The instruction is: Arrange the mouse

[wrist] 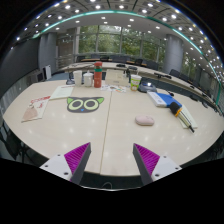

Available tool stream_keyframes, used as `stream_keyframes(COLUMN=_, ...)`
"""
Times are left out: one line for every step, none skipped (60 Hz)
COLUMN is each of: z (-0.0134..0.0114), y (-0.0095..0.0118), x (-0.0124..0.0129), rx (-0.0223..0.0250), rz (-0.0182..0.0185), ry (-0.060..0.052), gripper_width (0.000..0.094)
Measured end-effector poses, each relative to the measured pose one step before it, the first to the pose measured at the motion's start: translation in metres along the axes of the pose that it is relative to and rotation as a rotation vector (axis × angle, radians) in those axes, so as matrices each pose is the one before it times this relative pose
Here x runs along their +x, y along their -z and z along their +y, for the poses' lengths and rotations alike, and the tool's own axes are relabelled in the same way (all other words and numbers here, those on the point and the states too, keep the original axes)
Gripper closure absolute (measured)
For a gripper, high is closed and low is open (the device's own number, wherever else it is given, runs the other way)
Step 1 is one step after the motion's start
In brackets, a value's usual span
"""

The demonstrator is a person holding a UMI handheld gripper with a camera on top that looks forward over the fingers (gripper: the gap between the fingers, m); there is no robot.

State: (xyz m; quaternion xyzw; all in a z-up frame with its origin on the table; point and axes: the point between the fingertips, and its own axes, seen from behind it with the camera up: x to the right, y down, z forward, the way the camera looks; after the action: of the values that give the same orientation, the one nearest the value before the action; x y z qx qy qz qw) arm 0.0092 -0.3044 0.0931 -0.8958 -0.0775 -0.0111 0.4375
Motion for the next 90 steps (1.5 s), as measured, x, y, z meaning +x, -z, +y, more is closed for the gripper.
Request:
stream_keyframes(z=0.00148, y=-0.00800, x=0.00990, rx=-0.00062, rz=0.00996, ry=-0.0082, gripper_width=0.0075)
stream_keyframes(z=0.00051, y=-0.00808, x=0.00936, rx=0.00150, rz=0.00896, ry=-0.0070, gripper_width=0.0075)
stream_keyframes(z=-0.00143, y=-0.00770, x=0.00668, rx=0.00003, rz=0.01261, ry=-0.0068, gripper_width=0.0074)
stream_keyframes(z=-0.00003, y=-0.00862, x=0.00907, rx=0.00111, rz=0.01017, ry=-0.0063, gripper_width=0.0075)
stream_keyframes(z=-0.00161, y=-0.00730, x=0.00790, rx=-0.00083, rz=0.01061, ry=-0.0068, gripper_width=0.0073)
stream_keyframes(z=0.00052, y=-0.00975, x=0.01079, rx=0.00313, rz=0.00402, ry=-0.0059, gripper_width=0.0072)
stream_keyframes(z=-0.00137, y=-0.00854, x=0.00748, rx=0.00299, rz=0.00567, ry=-0.0060, gripper_width=0.0071)
stream_keyframes(z=-0.00160, y=-0.00850, x=0.00674, rx=0.00299, rz=0.00443, ry=-0.0058, gripper_width=0.0074)
stream_keyframes(z=-0.00150, y=-0.00880, x=0.00608, rx=0.00233, rz=0.00278, ry=-0.0055, gripper_width=0.0076)
stream_keyframes(z=-0.00189, y=-0.00952, x=0.00501, rx=-0.00072, rz=0.00345, ry=-0.0059, gripper_width=0.0078)
stream_keyframes(z=-0.00082, y=-0.00872, x=0.00509, rx=-0.00064, rz=0.00248, ry=-0.0058, gripper_width=0.0082)
stream_keyframes(z=-0.00085, y=-0.00873, x=0.00544, rx=-0.00078, rz=0.00402, ry=-0.0067, gripper_width=0.0082)
stream_keyframes(z=-0.00097, y=-0.00875, x=0.00507, rx=-0.00091, rz=0.00332, ry=-0.0067, gripper_width=0.0083)
stream_keyframes(z=-0.00105, y=-0.00842, x=0.00451, rx=-0.00107, rz=0.00185, ry=-0.0063, gripper_width=0.0082)
stream_keyframes(z=-0.00200, y=-0.00634, x=0.00117, rx=-0.00065, rz=0.00360, ry=-0.0064, gripper_width=0.0082)
stream_keyframes(z=-0.00088, y=-0.00917, x=0.00363, rx=-0.00057, rz=0.00039, ry=-0.0058, gripper_width=0.0082)
stream_keyframes(z=-0.00191, y=-0.00935, x=0.00453, rx=-0.00511, rz=-0.00104, ry=-0.0054, gripper_width=0.0082)
stream_keyframes(z=-0.00101, y=-0.00732, x=0.00284, rx=-0.00339, rz=-0.00052, ry=-0.0074, gripper_width=0.0083)
stream_keyframes(z=-0.00094, y=-0.00716, x=0.00249, rx=-0.00356, rz=-0.00130, ry=-0.0079, gripper_width=0.0083)
stream_keyframes(z=-0.00078, y=-0.00684, x=0.00205, rx=-0.00381, rz=-0.00225, ry=-0.0076, gripper_width=0.0082)
stream_keyframes(z=0.00047, y=-0.00519, x=0.00068, rx=-0.00214, rz=-0.00120, ry=-0.0077, gripper_width=0.0082)
stream_keyframes(z=-0.00053, y=-0.00652, x=0.00181, rx=-0.00477, rz=-0.00206, ry=-0.0063, gripper_width=0.0080)
stream_keyframes(z=-0.00042, y=-0.00608, x=0.00162, rx=-0.00498, rz=-0.00200, ry=-0.0061, gripper_width=0.0083)
stream_keyframes(z=-0.00004, y=-0.00595, x=0.00084, rx=-0.00319, rz=-0.00178, ry=-0.0055, gripper_width=0.0080)
stream_keyframes(z=-0.00223, y=-0.00664, x=0.00192, rx=-0.00339, rz=-0.00348, ry=-0.0042, gripper_width=0.0080)
stream_keyframes(z=-0.00134, y=-0.00479, x=0.00123, rx=-0.00224, rz=-0.00242, ry=-0.0042, gripper_width=0.0081)
stream_keyframes(z=-0.00133, y=-0.00438, x=0.00117, rx=-0.00216, rz=-0.00231, ry=-0.0044, gripper_width=0.0080)
stream_keyframes(z=-0.00120, y=-0.00424, x=0.00096, rx=-0.00292, rz=-0.00226, ry=-0.0046, gripper_width=0.0079)
stream_keyframes(z=-0.00123, y=-0.00406, x=0.00059, rx=-0.00392, rz=-0.00201, ry=-0.0052, gripper_width=0.0080)
stream_keyframes(z=-0.00105, y=-0.00346, x=0.00029, rx=-0.00400, rz=-0.00275, ry=-0.0056, gripper_width=0.0081)
stream_keyframes(z=-0.00133, y=-0.00341, x=0.00068, rx=-0.00149, rz=-0.00270, ry=-0.0056, gripper_width=0.0079)
stream_keyframes(z=-0.00405, y=-0.00283, x=0.00011, rx=0.00708, rz=-0.00099, ry=-0.0021, gripper_width=0.0081)
stream_keyframes(z=-0.00274, y=-0.00278, x=-0.00051, rx=0.00237, rz=-0.00210, ry=-0.0004, gripper_width=0.0081)
stream_keyframes(z=-0.00176, y=-0.00243, x=-0.00030, rx=-0.00194, rz=-0.00342, ry=-0.0019, gripper_width=0.0077)
stream_keyframes(z=-0.00238, y=-0.00254, x=-0.00007, rx=-0.00062, rz=-0.00148, ry=-0.0004, gripper_width=0.0080)
stream_keyframes(z=-0.00225, y=-0.00279, x=-0.00134, rx=-0.00154, rz=-0.00630, ry=0.0000, gripper_width=0.0082)
stream_keyframes(z=-0.00271, y=-0.00256, x=-0.00178, rx=-0.00025, rz=-0.00839, ry=-0.0007, gripper_width=0.0080)
stream_keyframes(z=-0.00304, y=-0.00267, x=-0.00169, rx=0.00160, rz=-0.00823, ry=-0.0013, gripper_width=0.0080)
stream_keyframes(z=-0.00328, y=-0.00261, x=-0.00068, rx=0.00157, rz=-0.00492, ry=-0.0025, gripper_width=0.0079)
stream_keyframes(z=-0.00317, y=-0.00244, x=0.00006, rx=0.00141, rz=-0.00135, ry=-0.0019, gripper_width=0.0080)
stream_keyframes(z=-0.00297, y=-0.00219, x=-0.00041, rx=0.00249, rz=-0.00353, ry=-0.0018, gripper_width=0.0082)
stream_keyframes(z=-0.00332, y=-0.00282, x=-0.00097, rx=0.00001, rz=-0.00195, ry=0.0002, gripper_width=0.0082)
stream_keyframes(z=-0.00207, y=-0.00261, x=-0.00008, rx=-0.00074, rz=-0.00099, ry=0.0003, gripper_width=0.0082)
stream_keyframes(z=-0.00182, y=-0.00270, x=-0.00018, rx=-0.00147, rz=-0.00111, ry=0.0008, gripper_width=0.0081)
stream_keyframes(z=-0.00168, y=-0.00263, x=-0.00028, rx=-0.00206, rz=-0.00025, ry=0.0006, gripper_width=0.0082)
stream_keyframes(z=-0.00157, y=-0.00245, x=-0.00014, rx=-0.00150, rz=0.00018, ry=0.0004, gripper_width=0.0082)
stream_keyframes(z=-0.00170, y=-0.00246, x=-0.00009, rx=-0.00097, rz=0.00006, ry=0.0004, gripper_width=0.0082)
stream_keyframes(z=-0.00198, y=-0.00256, x=-0.00028, rx=0.00011, rz=-0.00014, ry=0.0007, gripper_width=0.0083)
stream_keyframes(z=-0.00199, y=-0.00225, x=-0.00052, rx=0.00095, rz=-0.00086, ry=0.0008, gripper_width=0.0081)
stream_keyframes(z=-0.00196, y=-0.00349, x=0.00013, rx=0.00234, rz=-0.00295, ry=0.0005, gripper_width=0.0084)
stream_keyframes(z=-0.00190, y=-0.00233, x=-0.00117, rx=0.00020, rz=-0.00083, ry=0.0007, gripper_width=0.0085)
stream_keyframes(z=-0.00152, y=-0.00229, x=-0.00043, rx=-0.00128, rz=0.00022, ry=0.0006, gripper_width=0.0087)
stream_keyframes(z=-0.00121, y=-0.00198, x=-0.00075, rx=-0.00119, rz=0.00015, ry=0.0003, gripper_width=0.0090)
stream_keyframes(z=-0.00121, y=-0.00204, x=-0.00036, rx=-0.00107, rz=0.00128, ry=0.0005, gripper_width=0.0098)
stream_keyframes(z=-0.00084, y=-0.00172, x=0.00024, rx=-0.00104, rz=0.00287, ry=0.0012, gripper_width=0.0105)
stream_keyframes(z=-0.00083, y=-0.00190, x=0.00013, rx=-0.00082, rz=0.00381, ry=0.0021, gripper_width=0.0116)
stream_keyframes(z=-0.00067, y=-0.00180, x=0.00013, rx=-0.00039, rz=0.00349, ry=0.0028, gripper_width=0.0129)
stream_keyframes(z=-0.00065, y=-0.00163, x=0.00019, rx=-0.00032, rz=0.00387, ry=0.0043, gripper_width=0.0146)
stream_keyframes(z=0.00008, y=-0.00183, x=0.00143, rx=-0.00004, rz=0.00474, ry=0.0041, gripper_width=0.0163)
stream_keyframes(z=-0.00071, y=-0.00149, x=0.00122, rx=-0.00003, rz=0.00895, ry=0.0069, gripper_width=0.0181)
stream_keyframes(z=-0.00053, y=-0.00091, x=0.00128, rx=-0.00037, rz=0.01031, ry=0.0078, gripper_width=0.0206)
stream_keyframes(z=0.00034, y=-0.00132, x=0.00150, rx=-0.00189, rz=0.00989, ry=0.0073, gripper_width=0.0234)
stream_keyframes(z=-0.00025, y=-0.00088, x=0.00142, rx=-0.00010, rz=0.01137, ry=0.0070, gripper_width=0.0261)
stream_keyframes(z=-0.00002, y=-0.00082, x=0.00167, rx=0.00013, rz=0.01099, ry=0.0066, gripper_width=0.0294)
stream_keyframes(z=-0.00076, y=-0.00049, x=0.00068, rx=0.00337, rz=0.00667, ry=0.0051, gripper_width=0.0322)
stream_keyframes(z=-0.00098, y=-0.00053, x=-0.00149, rx=0.00456, rz=-0.00197, ry=0.0000, gripper_width=0.0354)
stream_keyframes(z=0.00001, y=-0.00031, x=-0.00183, rx=0.00009, rz=-0.00396, ry=-0.0031, gripper_width=0.0392)
stream_keyframes(z=-0.00053, y=-0.00019, x=-0.00119, rx=0.00263, rz=-0.00353, ry=-0.0034, gripper_width=0.0427)
stream_keyframes(z=0.00019, y=-0.00008, x=-0.00081, rx=-0.00062, rz=-0.00135, ry=-0.0045, gripper_width=0.0428)
stream_keyframes(z=0.00024, y=0.00017, x=0.00041, rx=-0.00156, rz=0.00225, ry=-0.0020, gripper_width=0.0434)
stream_keyframes(z=0.00005, y=-0.00007, x=0.00051, rx=-0.00169, rz=0.00396, ry=0.0008, gripper_width=0.0444)
stream_keyframes(z=0.00023, y=0.00020, x=0.00017, rx=-0.00143, rz=0.00067, ry=-0.0006, gripper_width=0.0453)
stream_keyframes(z=0.00017, y=0.00017, x=0.00004, rx=-0.00153, rz=0.00031, ry=-0.0014, gripper_width=0.0467)
stream_keyframes(z=0.00000, y=-0.00003, x=0.00031, rx=-0.00192, rz=0.00108, ry=-0.0037, gripper_width=0.0481)
stream_keyframes(z=0.00005, y=0.00009, x=0.00043, rx=-0.00239, rz=0.00227, ry=-0.0048, gripper_width=0.0498)
stream_keyframes(z=-0.00060, y=-0.00089, x=0.00005, rx=-0.00228, rz=0.00351, ry=-0.0038, gripper_width=0.0505)
stream_keyframes(z=0.00026, y=-0.00007, x=0.00035, rx=-0.00177, rz=0.00259, ry=-0.0025, gripper_width=0.0521)
stream_keyframes(z=-0.00005, y=0.00005, x=0.00047, rx=-0.00042, rz=0.00218, ry=0.0001, gripper_width=0.0533)
stream_keyframes(z=-0.00016, y=0.00022, x=0.00047, rx=-0.00027, rz=0.00292, ry=0.0029, gripper_width=0.0546)
stream_keyframes(z=-0.00024, y=0.00022, x=0.00020, rx=0.00004, rz=0.00201, ry=0.0048, gripper_width=0.0557)
stream_keyframes(z=-0.00039, y=0.00016, x=0.00015, rx=0.00012, rz=0.00190, ry=0.0053, gripper_width=0.0571)
stream_keyframes(z=0.00009, y=0.00092, x=0.00041, rx=-0.00087, rz=0.00489, ry=0.0043, gripper_width=0.0580)
stream_keyframes(z=0.00035, y=0.00039, x=-0.00042, rx=-0.00150, rz=0.00265, ry=0.0039, gripper_width=0.0588)
stream_keyframes(z=0.00017, y=0.00068, x=0.00040, rx=-0.00238, rz=0.00271, ry=0.0028, gripper_width=0.0590)
stream_keyframes(z=0.00009, y=0.00079, x=0.00002, rx=-0.00260, rz=0.00216, ry=0.0011, gripper_width=0.0593)
stream_keyframes(z=-0.00084, y=0.00126, x=0.00002, rx=-0.00036, rz=0.00143, ry=-0.0004, gripper_width=0.0607)
stream_keyframes(z=-0.00203, y=0.00179, x=0.00031, rx=0.00342, rz=0.00351, ry=-0.0035, gripper_width=0.0606)
stream_keyframes(z=-0.00288, y=0.00232, x=0.00011, rx=0.00528, rz=0.00304, ry=-0.0025, gripper_width=0.0607)
stream_keyframes(z=-0.00359, y=0.00284, x=-0.00042, rx=0.00508, rz=0.00125, ry=-0.0010, gripper_width=0.0607)
stream_keyframes(z=-0.00454, y=0.00361, x=-0.00049, rx=0.00745, rz=0.00308, ry=-0.0021, gripper_width=0.0607)
